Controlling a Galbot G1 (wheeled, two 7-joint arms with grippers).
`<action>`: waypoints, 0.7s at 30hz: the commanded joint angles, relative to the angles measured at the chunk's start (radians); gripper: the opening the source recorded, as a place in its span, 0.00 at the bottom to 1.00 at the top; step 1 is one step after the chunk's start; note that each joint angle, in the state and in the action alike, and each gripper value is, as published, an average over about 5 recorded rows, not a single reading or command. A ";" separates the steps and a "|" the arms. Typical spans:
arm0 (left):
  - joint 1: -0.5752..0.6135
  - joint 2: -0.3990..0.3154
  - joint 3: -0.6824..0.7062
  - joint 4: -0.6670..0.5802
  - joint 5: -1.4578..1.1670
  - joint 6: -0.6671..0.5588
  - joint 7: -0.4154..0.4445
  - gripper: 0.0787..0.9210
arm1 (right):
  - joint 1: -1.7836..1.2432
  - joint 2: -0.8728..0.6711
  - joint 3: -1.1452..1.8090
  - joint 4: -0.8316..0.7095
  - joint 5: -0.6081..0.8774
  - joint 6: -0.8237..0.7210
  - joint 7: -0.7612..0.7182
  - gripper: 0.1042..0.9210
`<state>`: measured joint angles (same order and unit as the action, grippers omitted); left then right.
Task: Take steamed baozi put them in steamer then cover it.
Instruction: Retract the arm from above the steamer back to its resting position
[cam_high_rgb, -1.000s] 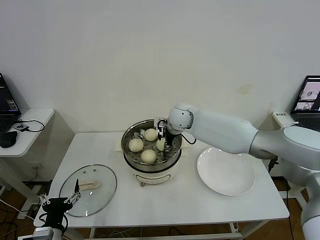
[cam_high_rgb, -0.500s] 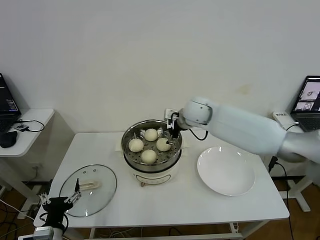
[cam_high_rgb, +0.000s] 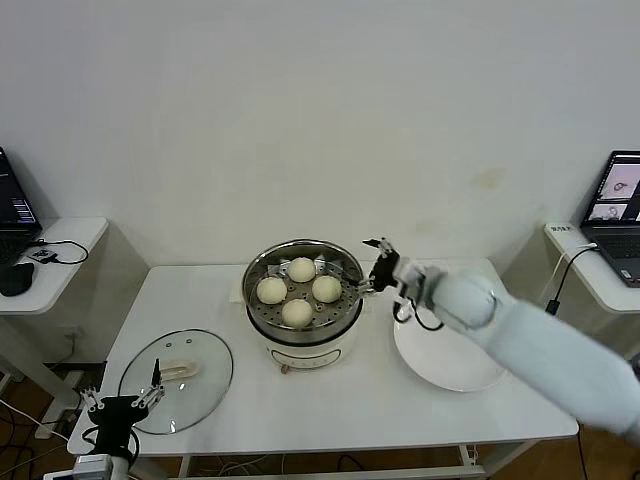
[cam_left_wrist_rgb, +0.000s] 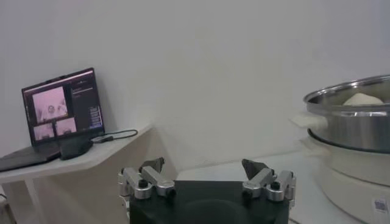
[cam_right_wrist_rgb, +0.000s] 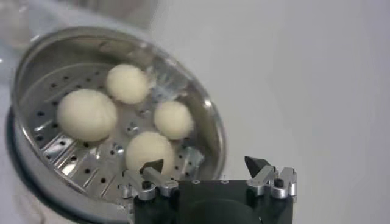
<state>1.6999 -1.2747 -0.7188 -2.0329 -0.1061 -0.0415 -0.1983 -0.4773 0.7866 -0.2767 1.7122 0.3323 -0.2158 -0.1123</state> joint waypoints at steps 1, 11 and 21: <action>-0.030 0.012 0.015 0.074 0.170 -0.025 -0.010 0.88 | -0.816 0.229 0.841 0.095 -0.230 0.416 0.078 0.88; -0.130 0.100 -0.067 0.298 0.991 -0.147 -0.035 0.88 | -1.038 0.478 1.106 0.177 -0.242 0.483 0.066 0.88; -0.098 0.132 -0.069 0.342 1.329 -0.123 0.014 0.88 | -1.143 0.540 1.192 0.187 -0.248 0.563 0.069 0.88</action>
<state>1.6088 -1.1829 -0.7683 -1.7863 0.7628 -0.1453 -0.2053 -1.4513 1.2109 0.7569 1.8638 0.1158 0.2389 -0.0516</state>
